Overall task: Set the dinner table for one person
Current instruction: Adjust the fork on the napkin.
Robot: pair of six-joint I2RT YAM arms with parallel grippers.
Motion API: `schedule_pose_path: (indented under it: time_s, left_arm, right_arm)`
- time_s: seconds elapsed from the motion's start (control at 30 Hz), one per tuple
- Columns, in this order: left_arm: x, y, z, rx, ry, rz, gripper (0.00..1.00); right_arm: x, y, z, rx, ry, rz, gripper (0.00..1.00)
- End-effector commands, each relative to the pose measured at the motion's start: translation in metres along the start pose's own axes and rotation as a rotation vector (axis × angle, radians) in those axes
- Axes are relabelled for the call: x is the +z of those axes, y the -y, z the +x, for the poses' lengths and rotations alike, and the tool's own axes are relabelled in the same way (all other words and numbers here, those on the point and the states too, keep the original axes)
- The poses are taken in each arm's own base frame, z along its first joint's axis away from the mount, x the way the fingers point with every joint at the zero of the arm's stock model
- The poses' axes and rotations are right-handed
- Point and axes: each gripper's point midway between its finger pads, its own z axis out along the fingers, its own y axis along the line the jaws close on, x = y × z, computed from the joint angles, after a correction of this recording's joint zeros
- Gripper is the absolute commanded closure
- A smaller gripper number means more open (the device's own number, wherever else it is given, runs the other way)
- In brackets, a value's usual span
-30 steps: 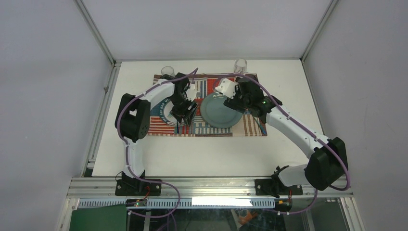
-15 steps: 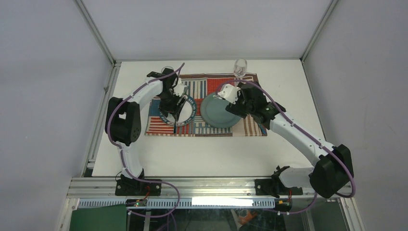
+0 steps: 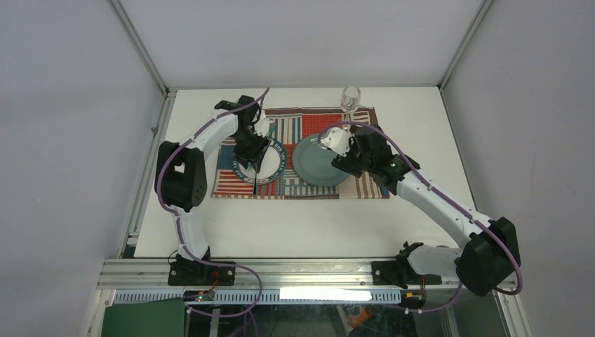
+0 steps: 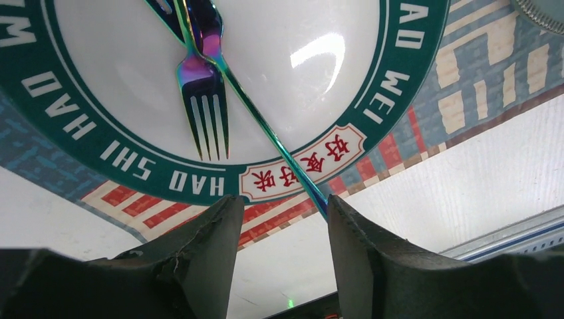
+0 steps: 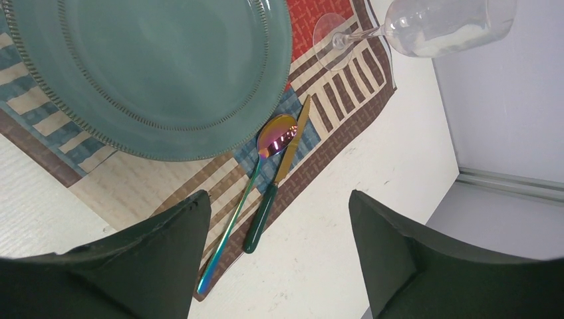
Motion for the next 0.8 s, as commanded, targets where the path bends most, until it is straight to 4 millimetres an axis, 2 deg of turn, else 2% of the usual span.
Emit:
schedule_pose_path:
  time_s: [0.0,0.17,0.37,0.77]
  left_arm:
    - [0.008,0.008,-0.012,-0.019,0.008,0.041,0.49]
    - [0.02,0.006,-0.019,-0.024,-0.005,0.042,0.49]
    - [0.022,0.003,-0.028,-0.022,0.001,0.034,0.5]
    - [0.032,0.002,-0.032,-0.028,-0.017,0.036,0.51]
  right_arm:
    - [-0.014,0.013,-0.015,0.024,0.074,0.059,0.2]
    - [-0.013,0.012,-0.012,0.02,0.065,0.059,0.2]
    - [-0.012,0.01,-0.01,0.021,0.061,0.055,0.2]
    - [-0.011,0.008,-0.004,0.01,0.045,0.061,0.21]
